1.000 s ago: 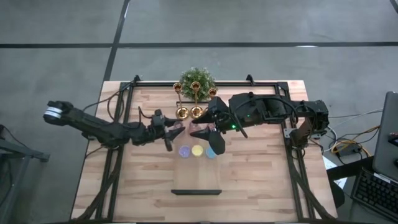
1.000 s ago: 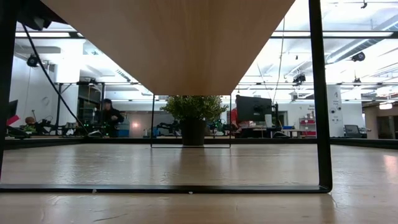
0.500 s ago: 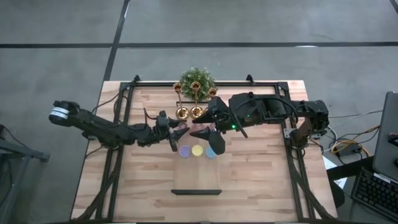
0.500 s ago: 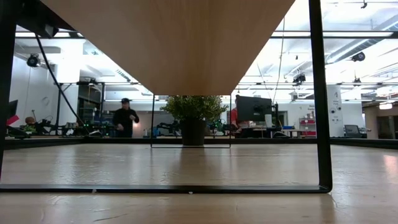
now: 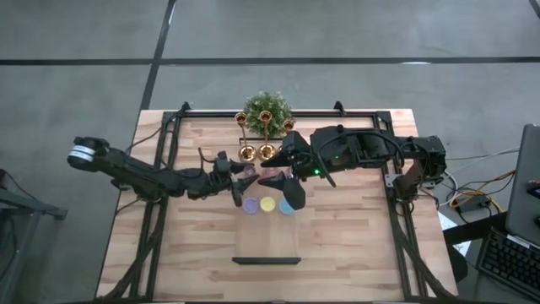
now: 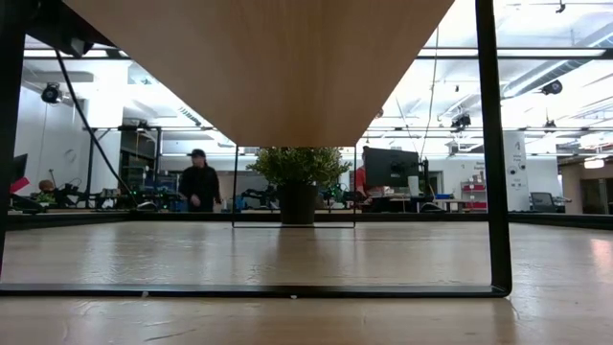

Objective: Pick & Place candle stick holders
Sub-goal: Put the pink glass candle holder on the shelf aligned with the pink glass candle holders, then return to Home Position

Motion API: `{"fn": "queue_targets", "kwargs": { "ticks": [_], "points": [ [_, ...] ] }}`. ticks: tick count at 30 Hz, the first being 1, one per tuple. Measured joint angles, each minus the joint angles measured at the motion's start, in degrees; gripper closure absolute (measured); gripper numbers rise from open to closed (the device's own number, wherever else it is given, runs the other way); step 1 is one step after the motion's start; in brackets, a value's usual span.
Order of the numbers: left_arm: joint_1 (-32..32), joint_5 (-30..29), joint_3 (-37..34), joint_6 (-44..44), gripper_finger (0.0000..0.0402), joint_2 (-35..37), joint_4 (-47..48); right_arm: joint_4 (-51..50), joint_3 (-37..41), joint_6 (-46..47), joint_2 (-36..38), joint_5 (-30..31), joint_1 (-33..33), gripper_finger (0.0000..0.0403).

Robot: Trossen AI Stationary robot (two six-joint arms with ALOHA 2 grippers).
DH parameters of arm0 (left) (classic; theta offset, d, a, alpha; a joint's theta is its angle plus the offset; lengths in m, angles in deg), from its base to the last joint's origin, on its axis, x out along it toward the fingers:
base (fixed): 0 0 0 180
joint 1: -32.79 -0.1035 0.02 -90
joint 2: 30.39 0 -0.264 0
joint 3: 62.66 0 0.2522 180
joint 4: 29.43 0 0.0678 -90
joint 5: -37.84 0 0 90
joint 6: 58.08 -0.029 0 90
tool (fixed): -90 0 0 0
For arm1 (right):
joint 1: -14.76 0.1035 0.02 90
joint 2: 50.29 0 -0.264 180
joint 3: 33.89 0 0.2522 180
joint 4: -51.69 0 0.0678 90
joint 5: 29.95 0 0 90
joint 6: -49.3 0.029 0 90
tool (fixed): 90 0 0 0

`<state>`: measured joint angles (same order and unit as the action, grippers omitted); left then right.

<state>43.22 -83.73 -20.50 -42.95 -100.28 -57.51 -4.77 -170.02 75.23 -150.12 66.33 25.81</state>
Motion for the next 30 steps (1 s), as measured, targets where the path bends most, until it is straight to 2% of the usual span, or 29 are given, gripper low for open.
{"fn": "queue_targets", "kwargs": {
  "ticks": [5, 12, 20, 22, 25, 29, 30],
  "points": [
    [0.0, -0.02, -0.2, 2.74, 0.0159, 1.67, 3.03, -0.02, 0.0, 0.0, 0.0, 0.02, 0.0, 0.0165],
    [0.0, -0.02, -0.2, 2.29, 0.0123, 5.39, 3.04, -0.04, 0.0, -0.47, 0.0, 0.07, -0.17, 0.0165],
    [0.76, 4.81, 0.05, 5.44, 0.0125, 13.16, 6.39, -0.44, 0.02, -0.83, -0.02, 0.24, -0.59, 0.0177],
    [1.26, 6.41, 0.51, 7.02, 0.0139, 16.05, 9.12, -0.24, 0.25, -1.55, -0.02, -0.4, -1.08, 0.0201],
    [2.13, 8.36, 1.77, 9.98, 0.0181, 20.54, 14.36, -0.49, 0.84, -3.7, -0.02, -0.46, -1.46, 0.0263],
    [2.7, 9.75, 3.6, 8.97, 0.0276, 25.84, 26.01, -0.91, 1.65, -9.1, -0.07, -0.69, -1.62, 0.0372],
    [2.71, 10.09, 3.92, 8.87, 0.0306, 27.1, 29.04, -1.09, 1.96, -10.24, -0.04, -0.74, -1.58, 0.0381]
  ]
}}
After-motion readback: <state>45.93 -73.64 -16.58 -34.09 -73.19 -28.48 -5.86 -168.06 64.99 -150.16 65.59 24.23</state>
